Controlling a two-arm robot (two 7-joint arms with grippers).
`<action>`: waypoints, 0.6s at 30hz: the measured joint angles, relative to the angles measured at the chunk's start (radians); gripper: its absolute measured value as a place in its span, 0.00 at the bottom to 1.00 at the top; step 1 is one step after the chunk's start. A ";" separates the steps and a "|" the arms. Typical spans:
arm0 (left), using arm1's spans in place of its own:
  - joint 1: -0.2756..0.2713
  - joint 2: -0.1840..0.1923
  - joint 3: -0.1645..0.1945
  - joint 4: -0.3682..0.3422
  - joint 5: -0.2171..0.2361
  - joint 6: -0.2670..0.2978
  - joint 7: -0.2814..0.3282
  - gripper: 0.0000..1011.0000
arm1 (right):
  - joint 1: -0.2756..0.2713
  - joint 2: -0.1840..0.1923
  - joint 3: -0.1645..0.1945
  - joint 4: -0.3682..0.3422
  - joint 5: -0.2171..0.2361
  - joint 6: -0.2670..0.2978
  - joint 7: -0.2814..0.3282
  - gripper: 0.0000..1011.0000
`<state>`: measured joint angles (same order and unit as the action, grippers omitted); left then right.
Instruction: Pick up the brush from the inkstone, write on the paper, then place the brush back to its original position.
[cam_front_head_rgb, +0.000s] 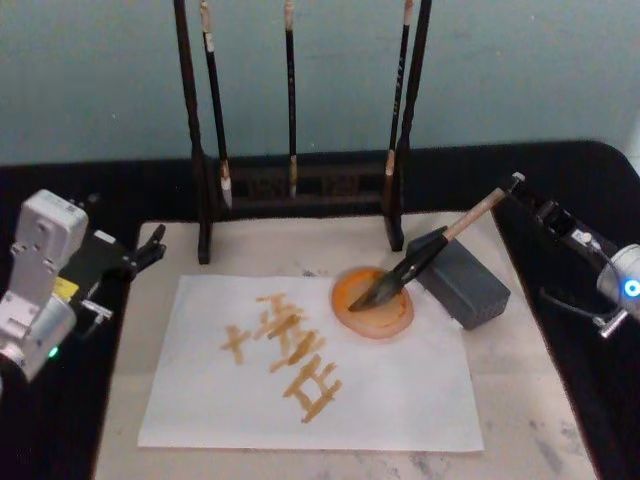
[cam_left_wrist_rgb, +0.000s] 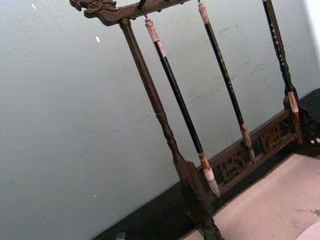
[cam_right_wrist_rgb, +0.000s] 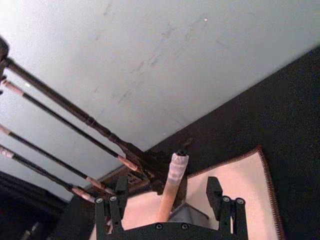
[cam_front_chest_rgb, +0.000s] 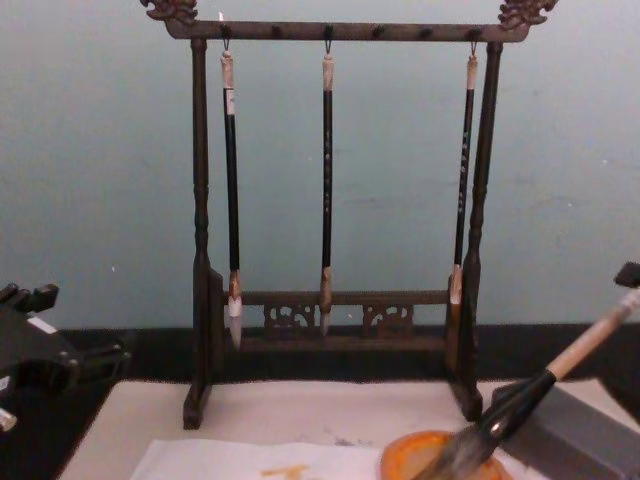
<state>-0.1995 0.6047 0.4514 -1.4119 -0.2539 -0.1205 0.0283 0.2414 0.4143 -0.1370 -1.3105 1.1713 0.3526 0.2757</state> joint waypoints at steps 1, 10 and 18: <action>0.000 0.000 0.000 0.000 0.000 0.000 0.000 1.00 | 0.006 -0.005 0.000 0.009 0.009 0.004 -0.004 0.99; 0.000 0.000 0.000 0.000 0.000 0.000 0.000 1.00 | 0.065 -0.034 -0.022 0.086 0.046 0.010 -0.017 0.99; 0.000 0.000 0.000 0.000 0.000 0.000 0.000 1.00 | 0.102 -0.043 -0.047 0.130 0.055 -0.010 -0.017 0.99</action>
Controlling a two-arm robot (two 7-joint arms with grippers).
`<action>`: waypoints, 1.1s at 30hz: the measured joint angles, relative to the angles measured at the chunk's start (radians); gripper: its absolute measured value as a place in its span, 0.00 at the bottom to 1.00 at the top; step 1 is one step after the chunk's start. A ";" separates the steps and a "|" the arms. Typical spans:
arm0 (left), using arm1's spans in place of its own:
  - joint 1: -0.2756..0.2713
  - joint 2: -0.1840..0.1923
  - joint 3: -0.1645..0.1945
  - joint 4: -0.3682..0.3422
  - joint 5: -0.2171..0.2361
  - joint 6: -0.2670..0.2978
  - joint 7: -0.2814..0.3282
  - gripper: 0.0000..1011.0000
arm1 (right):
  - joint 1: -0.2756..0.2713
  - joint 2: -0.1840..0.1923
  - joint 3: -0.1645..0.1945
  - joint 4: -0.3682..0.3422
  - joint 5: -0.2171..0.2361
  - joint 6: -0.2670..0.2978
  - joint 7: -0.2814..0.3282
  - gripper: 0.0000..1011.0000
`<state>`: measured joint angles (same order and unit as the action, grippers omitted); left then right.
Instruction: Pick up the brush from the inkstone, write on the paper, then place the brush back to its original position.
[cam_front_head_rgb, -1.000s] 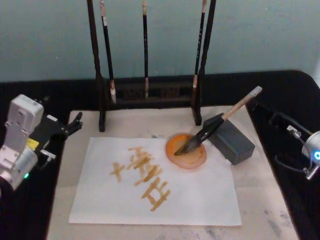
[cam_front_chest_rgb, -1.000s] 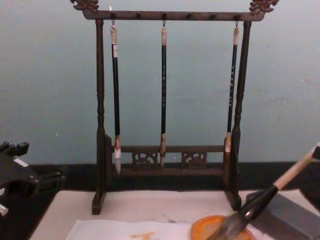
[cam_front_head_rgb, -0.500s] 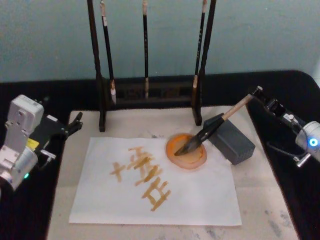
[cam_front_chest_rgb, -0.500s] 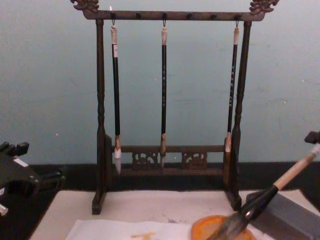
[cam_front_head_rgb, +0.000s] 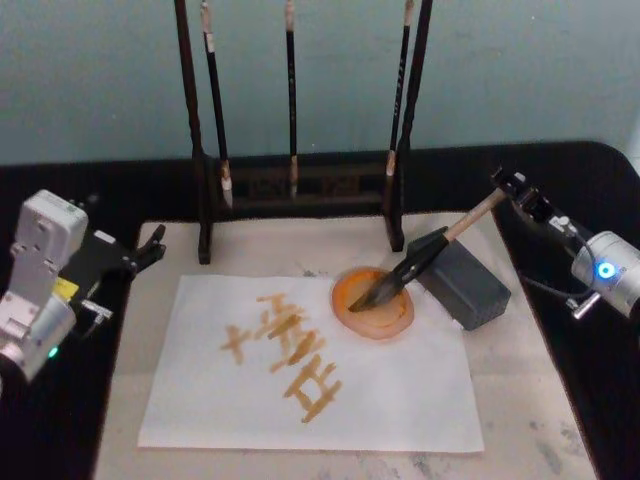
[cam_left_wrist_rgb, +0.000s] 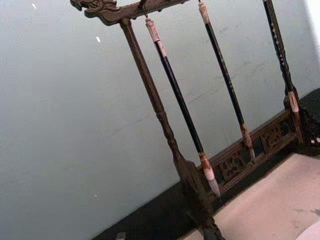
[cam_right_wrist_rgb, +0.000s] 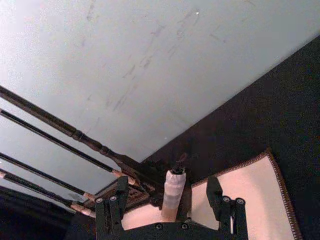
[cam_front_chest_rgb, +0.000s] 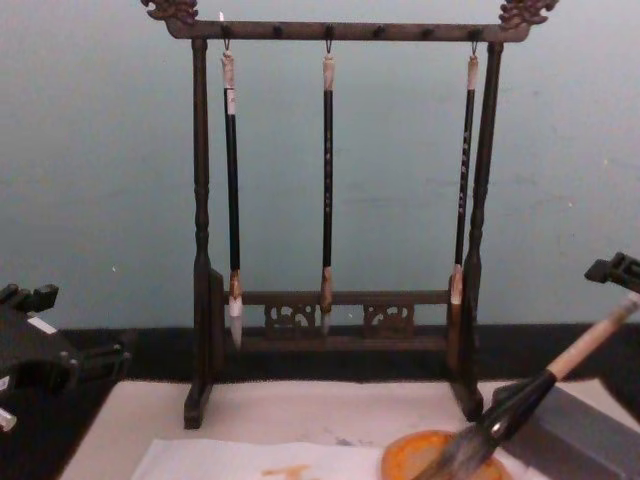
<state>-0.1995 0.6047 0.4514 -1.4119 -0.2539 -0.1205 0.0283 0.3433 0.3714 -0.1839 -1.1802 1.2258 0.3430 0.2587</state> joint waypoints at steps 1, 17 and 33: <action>0.000 0.000 0.000 0.000 0.000 0.000 0.000 1.00 | 0.000 0.000 0.000 0.000 0.000 0.000 0.000 0.99; 0.000 0.000 0.000 0.000 0.000 0.000 0.000 1.00 | -0.006 0.001 0.003 -0.008 0.000 0.001 0.001 0.84; 0.000 0.000 0.000 0.000 0.000 0.000 0.000 1.00 | -0.008 0.002 0.005 -0.010 -0.001 0.003 0.001 0.35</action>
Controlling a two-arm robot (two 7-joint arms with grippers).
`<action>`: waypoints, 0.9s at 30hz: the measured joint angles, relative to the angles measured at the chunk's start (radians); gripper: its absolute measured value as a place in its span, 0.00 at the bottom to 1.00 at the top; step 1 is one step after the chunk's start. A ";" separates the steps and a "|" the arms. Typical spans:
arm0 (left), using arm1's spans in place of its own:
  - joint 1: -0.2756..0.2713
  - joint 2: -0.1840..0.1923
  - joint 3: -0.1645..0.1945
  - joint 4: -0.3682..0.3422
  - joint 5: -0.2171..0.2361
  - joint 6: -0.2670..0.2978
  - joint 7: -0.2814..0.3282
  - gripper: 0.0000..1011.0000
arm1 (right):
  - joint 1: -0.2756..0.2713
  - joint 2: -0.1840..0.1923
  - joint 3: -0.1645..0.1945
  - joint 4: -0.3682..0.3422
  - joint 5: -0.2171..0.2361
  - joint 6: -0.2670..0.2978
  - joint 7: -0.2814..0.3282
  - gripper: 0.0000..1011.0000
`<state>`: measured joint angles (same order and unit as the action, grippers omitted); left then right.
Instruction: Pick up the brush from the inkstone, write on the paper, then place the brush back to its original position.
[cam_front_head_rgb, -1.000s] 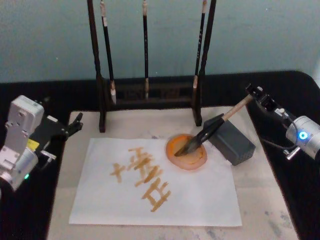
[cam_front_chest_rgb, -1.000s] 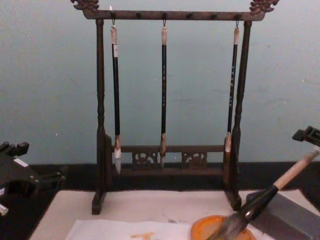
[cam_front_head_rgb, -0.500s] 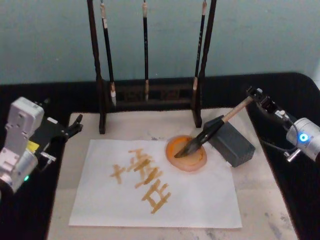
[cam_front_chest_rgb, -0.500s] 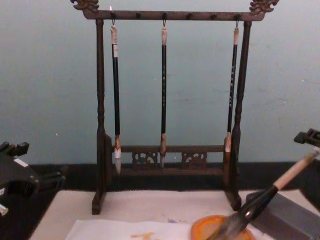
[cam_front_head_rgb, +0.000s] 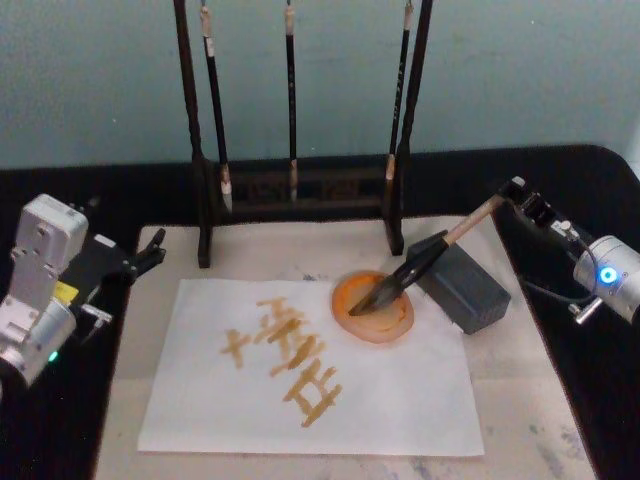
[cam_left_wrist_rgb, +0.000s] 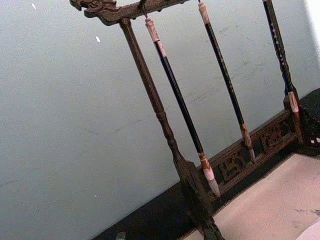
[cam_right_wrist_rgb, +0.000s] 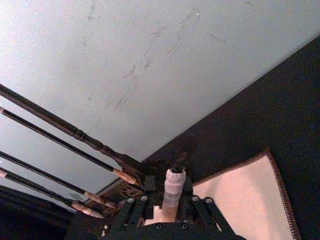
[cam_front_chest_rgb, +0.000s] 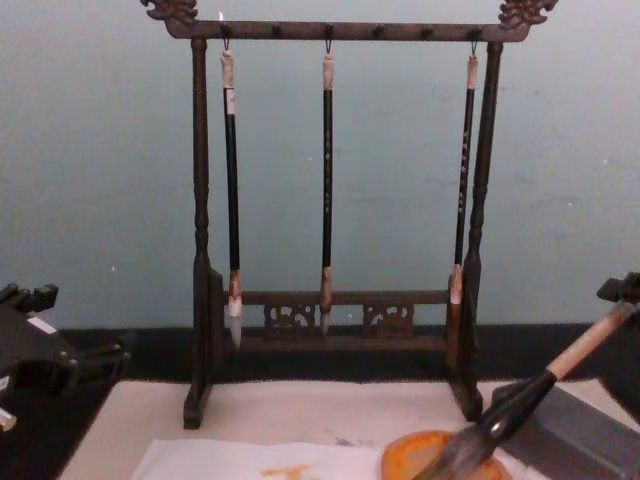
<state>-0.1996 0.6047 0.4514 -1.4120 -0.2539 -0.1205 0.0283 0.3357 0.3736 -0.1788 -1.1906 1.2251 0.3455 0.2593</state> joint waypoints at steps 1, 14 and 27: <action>0.000 0.000 0.000 0.000 0.000 0.000 0.000 1.00 | 0.000 0.000 0.000 0.000 0.000 0.000 0.000 0.33; 0.000 0.000 0.000 0.000 0.000 0.000 0.000 1.00 | -0.001 0.000 0.000 -0.001 0.000 0.000 0.000 0.17; 0.000 0.000 0.000 0.000 0.000 0.000 0.000 1.00 | -0.004 0.009 0.004 -0.002 0.072 0.033 0.004 0.17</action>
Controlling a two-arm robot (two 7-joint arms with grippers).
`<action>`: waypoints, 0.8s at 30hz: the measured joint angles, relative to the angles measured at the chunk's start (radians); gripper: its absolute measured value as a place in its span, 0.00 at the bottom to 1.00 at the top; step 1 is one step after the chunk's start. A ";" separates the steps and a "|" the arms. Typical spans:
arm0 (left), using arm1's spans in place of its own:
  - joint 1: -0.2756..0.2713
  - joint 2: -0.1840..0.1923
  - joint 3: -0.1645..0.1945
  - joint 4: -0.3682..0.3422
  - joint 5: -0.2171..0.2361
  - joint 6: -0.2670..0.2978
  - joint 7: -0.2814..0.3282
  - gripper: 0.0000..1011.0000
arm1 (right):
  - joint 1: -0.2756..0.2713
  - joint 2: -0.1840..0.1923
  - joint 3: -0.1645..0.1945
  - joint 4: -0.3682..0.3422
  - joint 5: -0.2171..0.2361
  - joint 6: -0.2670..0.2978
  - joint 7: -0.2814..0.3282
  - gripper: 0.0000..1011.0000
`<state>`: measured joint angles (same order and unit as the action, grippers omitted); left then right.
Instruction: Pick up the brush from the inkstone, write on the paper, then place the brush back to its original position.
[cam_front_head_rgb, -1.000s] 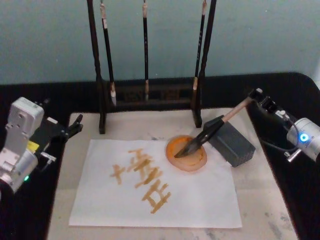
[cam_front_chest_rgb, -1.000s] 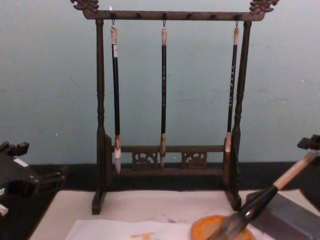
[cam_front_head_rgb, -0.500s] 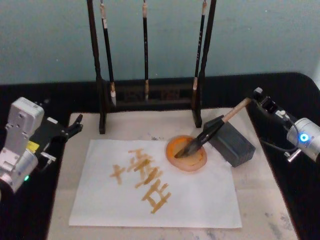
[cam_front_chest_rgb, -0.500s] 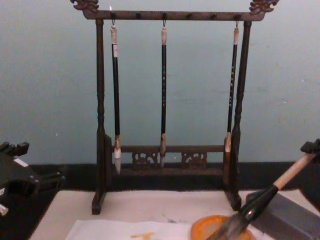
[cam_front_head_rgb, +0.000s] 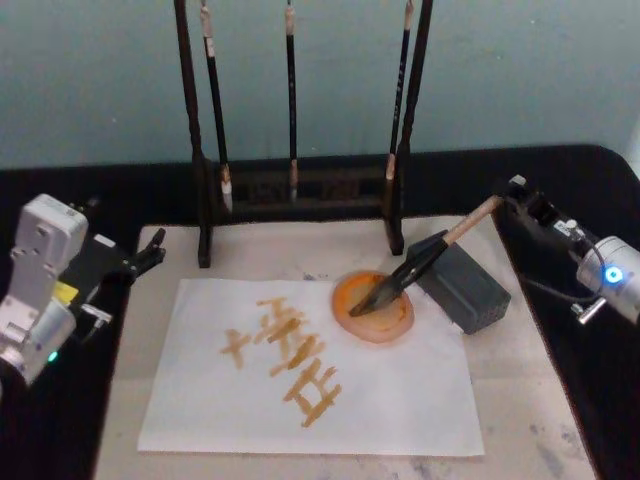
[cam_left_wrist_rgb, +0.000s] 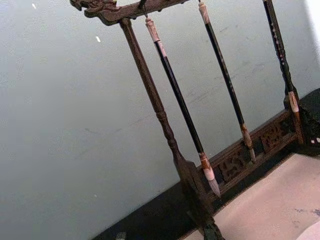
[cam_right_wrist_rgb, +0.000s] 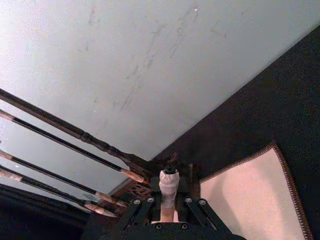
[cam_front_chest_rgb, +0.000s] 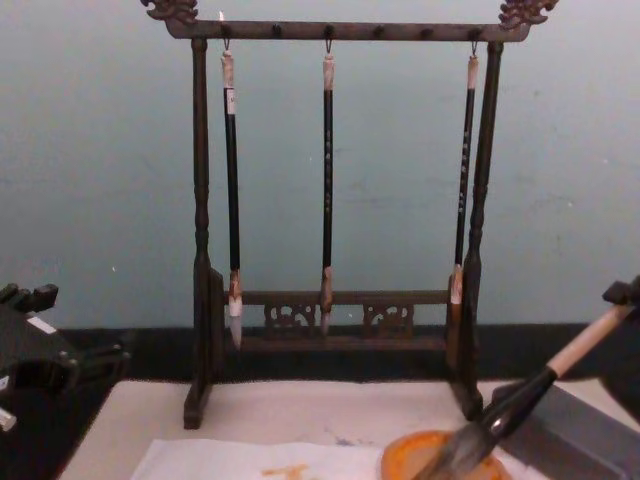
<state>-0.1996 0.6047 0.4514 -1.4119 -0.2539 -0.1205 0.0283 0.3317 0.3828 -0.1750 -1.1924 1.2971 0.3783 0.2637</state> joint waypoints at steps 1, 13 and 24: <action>0.000 0.000 0.000 0.000 0.000 0.000 0.000 1.00 | -0.001 0.003 0.001 -0.003 0.011 0.004 0.001 0.17; 0.000 0.000 0.000 0.000 0.000 0.000 0.000 1.00 | -0.006 0.032 -0.012 -0.050 0.039 -0.008 -0.005 0.17; 0.000 0.000 0.000 0.000 0.000 0.000 0.000 1.00 | 0.009 0.048 -0.043 -0.071 0.044 -0.041 0.011 0.17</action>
<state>-0.1996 0.6047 0.4514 -1.4119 -0.2539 -0.1205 0.0283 0.3408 0.4308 -0.2178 -1.2638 1.3413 0.3368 0.2747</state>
